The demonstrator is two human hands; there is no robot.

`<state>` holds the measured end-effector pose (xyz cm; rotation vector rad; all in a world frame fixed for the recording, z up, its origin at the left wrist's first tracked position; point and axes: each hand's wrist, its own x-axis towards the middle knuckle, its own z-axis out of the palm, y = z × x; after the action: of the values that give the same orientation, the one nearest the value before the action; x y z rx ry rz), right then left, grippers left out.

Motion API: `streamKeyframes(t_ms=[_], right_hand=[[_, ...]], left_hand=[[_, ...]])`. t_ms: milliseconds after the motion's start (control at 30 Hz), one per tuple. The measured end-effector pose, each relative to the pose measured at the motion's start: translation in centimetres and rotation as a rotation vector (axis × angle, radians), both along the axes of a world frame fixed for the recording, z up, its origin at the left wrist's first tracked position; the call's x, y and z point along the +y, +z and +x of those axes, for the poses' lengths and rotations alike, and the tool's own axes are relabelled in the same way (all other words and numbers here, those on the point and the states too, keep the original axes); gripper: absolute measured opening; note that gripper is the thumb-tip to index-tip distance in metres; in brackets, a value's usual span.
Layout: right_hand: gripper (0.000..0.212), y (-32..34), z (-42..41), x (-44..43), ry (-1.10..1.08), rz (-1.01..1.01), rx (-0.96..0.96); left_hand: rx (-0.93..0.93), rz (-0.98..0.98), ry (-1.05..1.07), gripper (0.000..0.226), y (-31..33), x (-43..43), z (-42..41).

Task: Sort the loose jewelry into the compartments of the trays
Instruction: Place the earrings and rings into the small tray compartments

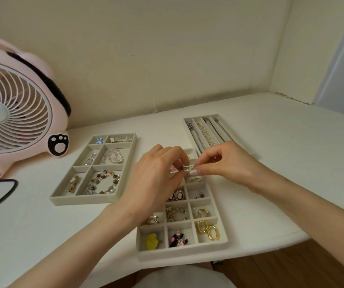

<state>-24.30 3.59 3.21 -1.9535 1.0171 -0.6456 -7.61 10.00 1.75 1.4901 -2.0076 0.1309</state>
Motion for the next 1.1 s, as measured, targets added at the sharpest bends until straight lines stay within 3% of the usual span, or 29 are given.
streamKeyframes(t_ms=[200,400,633,900,1100], right_hand=[[0.007,0.6,-0.1,1.0,0.081,-0.371,0.584],[0.012,-0.1,1.2,2.1,0.051,-0.572,0.719],[0.007,0.0,1.0,1.8,0.04,-0.518,0.646],[0.012,1.9,-1.1,0.2,-0.045,-0.205,0.298],[0.014,1.9,-2.4,-0.3,-0.075,-0.1,0.142]], left_hand=[[0.016,0.046,0.035,0.009,0.1,-0.2,1.1],[0.05,0.081,0.058,0.008,0.0,-0.1,1.2],[0.048,0.076,0.026,0.014,-0.1,0.1,1.4],[0.032,0.061,-0.061,0.01,-0.2,0.0,0.4],[-0.021,0.086,-0.102,0.005,-0.2,0.1,-0.6]])
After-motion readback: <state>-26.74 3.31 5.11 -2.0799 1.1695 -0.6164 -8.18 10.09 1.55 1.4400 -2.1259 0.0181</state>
